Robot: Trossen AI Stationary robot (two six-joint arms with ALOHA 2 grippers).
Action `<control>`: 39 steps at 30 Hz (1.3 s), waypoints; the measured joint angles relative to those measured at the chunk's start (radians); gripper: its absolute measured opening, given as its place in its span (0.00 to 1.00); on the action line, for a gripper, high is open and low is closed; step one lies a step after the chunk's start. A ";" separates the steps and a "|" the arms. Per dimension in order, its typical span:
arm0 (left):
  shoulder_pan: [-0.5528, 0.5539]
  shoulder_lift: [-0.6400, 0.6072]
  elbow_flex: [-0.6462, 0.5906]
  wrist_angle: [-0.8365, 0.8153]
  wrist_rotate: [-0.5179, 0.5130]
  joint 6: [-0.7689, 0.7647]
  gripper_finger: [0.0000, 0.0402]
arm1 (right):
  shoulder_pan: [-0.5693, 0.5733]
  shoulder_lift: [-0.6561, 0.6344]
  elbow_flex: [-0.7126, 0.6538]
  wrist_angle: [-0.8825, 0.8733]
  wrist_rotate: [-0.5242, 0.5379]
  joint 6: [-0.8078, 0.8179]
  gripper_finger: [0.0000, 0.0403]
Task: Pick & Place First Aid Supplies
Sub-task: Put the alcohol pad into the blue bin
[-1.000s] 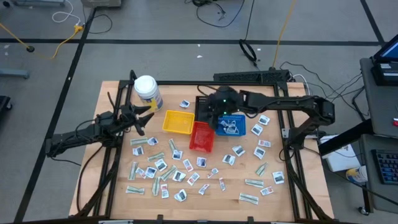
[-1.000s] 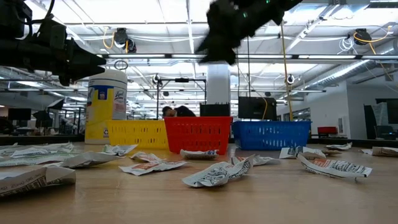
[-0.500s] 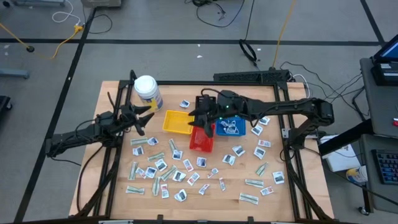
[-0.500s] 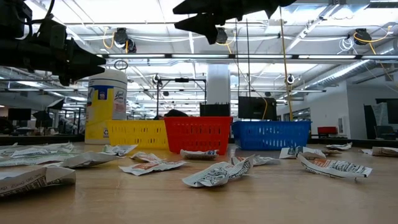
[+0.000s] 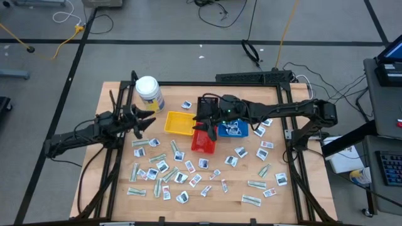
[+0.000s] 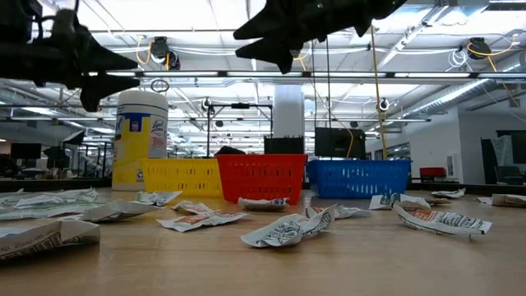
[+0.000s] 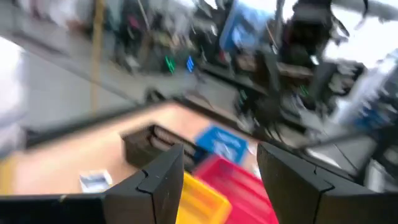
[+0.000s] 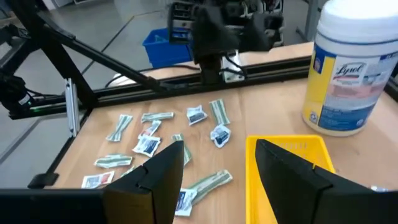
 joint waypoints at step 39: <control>-0.212 1.067 0.613 -0.973 0.011 -0.393 0.52 | -0.073 -0.177 0.000 0.094 0.152 -0.158 0.49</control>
